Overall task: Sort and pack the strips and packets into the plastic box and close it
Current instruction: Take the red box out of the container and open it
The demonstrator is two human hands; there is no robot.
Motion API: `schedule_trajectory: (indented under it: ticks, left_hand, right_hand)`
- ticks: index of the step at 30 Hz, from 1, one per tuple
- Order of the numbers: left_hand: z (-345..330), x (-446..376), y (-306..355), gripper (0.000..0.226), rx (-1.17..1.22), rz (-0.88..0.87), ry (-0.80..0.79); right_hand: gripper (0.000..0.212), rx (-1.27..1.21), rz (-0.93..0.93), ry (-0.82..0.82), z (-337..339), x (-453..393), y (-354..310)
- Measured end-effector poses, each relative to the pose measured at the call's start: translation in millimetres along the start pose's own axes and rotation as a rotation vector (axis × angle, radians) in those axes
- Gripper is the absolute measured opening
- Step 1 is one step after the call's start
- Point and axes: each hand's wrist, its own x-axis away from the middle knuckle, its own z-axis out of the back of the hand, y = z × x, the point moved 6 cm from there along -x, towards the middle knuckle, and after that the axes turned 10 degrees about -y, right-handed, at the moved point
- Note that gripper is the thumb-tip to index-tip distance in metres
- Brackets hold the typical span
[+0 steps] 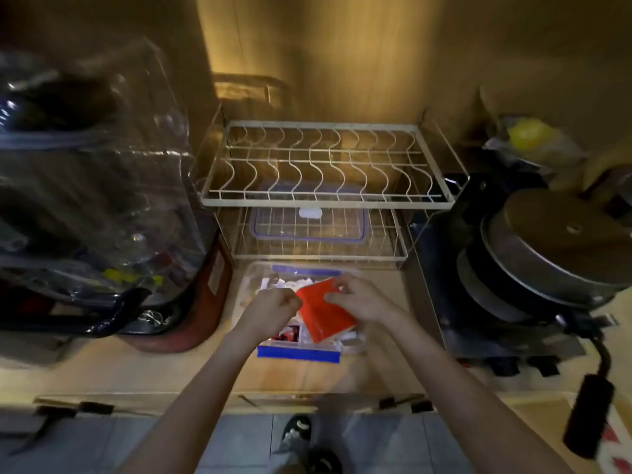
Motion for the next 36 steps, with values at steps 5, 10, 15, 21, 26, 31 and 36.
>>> schedule_trajectory:
  ticks: [5, 10, 15, 21, 26, 31, 36]
  left_hand:
    - [-28.6, -0.9, -20.6, 0.045, -0.214, 0.001, 0.014]
    - [-55.6, -3.0, -37.6, 0.081, -0.456, 0.006, 0.028]
    - [-77.4, -3.3, -48.0, 0.104, -0.550, 0.017, -0.049]
    - [-81.1, -8.4, -50.0, 0.054, -0.675, 0.021, 0.035]
    - [-85.4, -10.6, -52.9, 0.046, -0.678, -0.032, 0.084]
    - [-86.6, -10.7, -49.0, 0.045, -0.672, -0.055, 0.196]
    - [-85.6, -9.8, -46.3, 0.045, -0.661, -0.068, 0.247]
  right_hand:
    - [0.080, -0.055, -0.071, 0.116, -31.0, -22.8, 30.8]
    - [0.103, -0.013, -0.196, 0.235, -49.5, -35.4, 51.1]
    - [0.108, 0.096, -0.176, 0.244, -62.7, -40.1, 57.0]
    - [0.097, 0.041, -0.070, 0.401, -38.2, -22.4, 41.3]
    - [0.087, -0.374, -0.019, 0.563, -0.1, 11.3, 54.0]
    - [0.053, -1.133, -0.137, 0.595, 9.0, 34.9, 102.4]
    - [0.054, -1.336, -0.333, 0.487, -14.0, 29.7, 146.9]
